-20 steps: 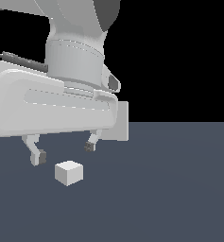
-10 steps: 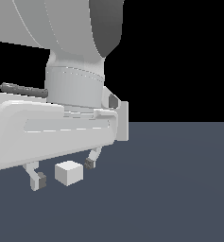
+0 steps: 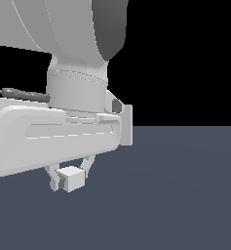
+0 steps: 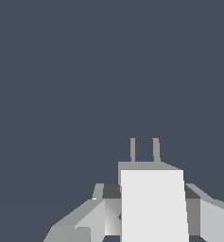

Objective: Plug the charger into the wall socket.

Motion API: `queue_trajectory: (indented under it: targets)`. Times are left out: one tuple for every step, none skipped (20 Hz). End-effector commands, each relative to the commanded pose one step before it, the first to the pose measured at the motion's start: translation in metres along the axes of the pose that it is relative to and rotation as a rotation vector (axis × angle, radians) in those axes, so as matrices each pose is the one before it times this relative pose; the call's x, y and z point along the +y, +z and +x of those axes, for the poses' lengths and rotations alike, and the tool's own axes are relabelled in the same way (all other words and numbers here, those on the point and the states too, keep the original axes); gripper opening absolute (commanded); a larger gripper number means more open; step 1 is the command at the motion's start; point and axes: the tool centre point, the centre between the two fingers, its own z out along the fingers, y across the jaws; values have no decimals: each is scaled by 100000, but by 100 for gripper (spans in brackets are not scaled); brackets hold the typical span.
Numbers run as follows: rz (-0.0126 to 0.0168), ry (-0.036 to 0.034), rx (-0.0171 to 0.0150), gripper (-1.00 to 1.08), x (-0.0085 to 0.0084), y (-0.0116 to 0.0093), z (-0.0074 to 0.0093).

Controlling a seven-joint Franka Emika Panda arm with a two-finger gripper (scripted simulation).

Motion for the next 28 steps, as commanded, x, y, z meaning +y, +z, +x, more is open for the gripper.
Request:
queue_trajectory:
  targets:
    - [26,22,-36,-100,0,26,-26]
    - [0,0,0,-100,10,-11,-3]
    - [-49,84,6,-100,7,-20,2]
    - [-37,236,3,-100,9,-15,11]
    - [-62,392,6,-100,14,-26,19]
    - [-88,554,8,-100,23,-37,25]
    - [-112,709,10,-100,28,-47,33]
    - [-138,868,13,-100,35,-58,39]
    - [-162,1021,15,-100,40,-68,48]
    - [-186,1177,17,-100,47,-78,54]
    - [-211,1329,19,-100,53,-89,61]
    - [-235,1482,21,-100,59,-99,68]
    - [-259,1632,23,-100,66,-109,75]
    - [-282,1781,25,-100,72,-119,82]
    - [-305,1926,27,-100,77,-128,89]
    - [-328,2071,29,-100,83,-138,95]
    - [-350,2213,31,-100,89,-148,101]
    - [-372,2352,32,-100,95,-157,108]
    - [-394,2488,33,-100,101,-166,114]
    - [-415,2621,35,-100,106,-175,120]
    - [-436,2752,35,-100,112,-183,125]
    - [-455,2870,36,-100,117,-191,131]
    - [-457,2882,35,-100,118,-192,131]
    - [-454,2860,33,-100,117,-190,130]
    - [-451,2836,32,-100,116,-189,129]
    - [-448,2815,30,-100,116,-187,127]
    - [-445,2793,28,-100,116,-185,126]
    - [-443,2771,26,-100,115,-184,125]
